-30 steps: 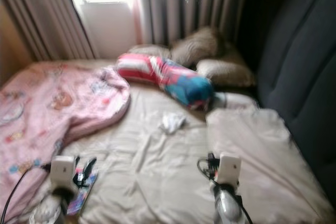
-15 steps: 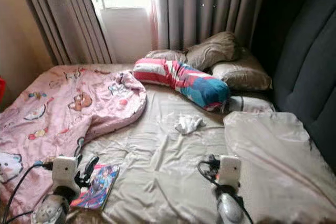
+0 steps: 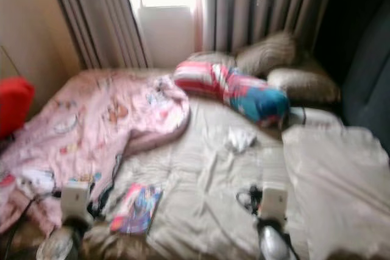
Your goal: Clean up the room
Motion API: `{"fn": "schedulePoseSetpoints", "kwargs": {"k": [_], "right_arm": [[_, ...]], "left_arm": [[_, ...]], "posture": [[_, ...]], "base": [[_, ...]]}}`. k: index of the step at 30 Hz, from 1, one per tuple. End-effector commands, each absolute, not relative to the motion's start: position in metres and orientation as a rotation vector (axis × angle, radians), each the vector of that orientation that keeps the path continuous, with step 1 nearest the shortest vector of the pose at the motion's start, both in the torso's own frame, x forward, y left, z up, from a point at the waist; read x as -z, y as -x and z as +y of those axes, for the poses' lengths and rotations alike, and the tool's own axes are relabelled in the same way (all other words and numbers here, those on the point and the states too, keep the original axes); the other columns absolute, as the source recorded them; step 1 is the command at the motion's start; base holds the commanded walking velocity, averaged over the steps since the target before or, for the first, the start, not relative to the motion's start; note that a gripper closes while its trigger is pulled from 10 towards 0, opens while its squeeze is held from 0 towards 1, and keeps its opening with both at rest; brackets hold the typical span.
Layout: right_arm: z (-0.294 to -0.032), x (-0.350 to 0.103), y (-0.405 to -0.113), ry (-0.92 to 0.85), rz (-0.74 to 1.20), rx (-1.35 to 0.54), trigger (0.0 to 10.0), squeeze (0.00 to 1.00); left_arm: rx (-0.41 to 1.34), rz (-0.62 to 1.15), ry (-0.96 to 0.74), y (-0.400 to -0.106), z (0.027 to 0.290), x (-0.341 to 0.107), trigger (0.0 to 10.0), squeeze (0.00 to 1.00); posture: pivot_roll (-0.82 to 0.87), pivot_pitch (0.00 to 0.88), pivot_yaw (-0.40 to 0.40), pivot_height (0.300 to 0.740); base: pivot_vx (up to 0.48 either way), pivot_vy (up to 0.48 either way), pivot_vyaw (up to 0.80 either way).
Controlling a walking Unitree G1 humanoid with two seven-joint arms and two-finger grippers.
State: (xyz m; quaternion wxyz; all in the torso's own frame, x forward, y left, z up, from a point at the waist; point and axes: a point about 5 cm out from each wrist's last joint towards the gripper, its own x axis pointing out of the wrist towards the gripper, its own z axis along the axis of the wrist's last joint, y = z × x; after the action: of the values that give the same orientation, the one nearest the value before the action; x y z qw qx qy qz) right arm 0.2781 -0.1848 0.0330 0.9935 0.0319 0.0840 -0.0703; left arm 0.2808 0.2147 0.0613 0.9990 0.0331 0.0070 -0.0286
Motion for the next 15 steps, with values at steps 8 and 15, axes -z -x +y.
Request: {"fn": "schedulePoseSetpoints", "kwargs": {"k": [8,15], "right_arm": [[-0.1724,-0.0344,-0.2806,-0.093,0.161,0.118,10.0,0.0],[-0.1758,-0.0335,-0.279,-0.091,0.166,0.126,10.0,0.0]], "left_arm": [[0.03,0.033,-0.089,-0.2782,0.2268,-0.0606,10.0,0.0],[0.032,0.034,-0.088,-0.279,0.226,-0.0604,10.0,0.0]], "posture": [[-0.05,0.048,0.058,0.74],[-0.05,0.053,0.055,0.74]], "base": [[0.0,0.48,0.0],[0.0,0.48,0.0]]}}
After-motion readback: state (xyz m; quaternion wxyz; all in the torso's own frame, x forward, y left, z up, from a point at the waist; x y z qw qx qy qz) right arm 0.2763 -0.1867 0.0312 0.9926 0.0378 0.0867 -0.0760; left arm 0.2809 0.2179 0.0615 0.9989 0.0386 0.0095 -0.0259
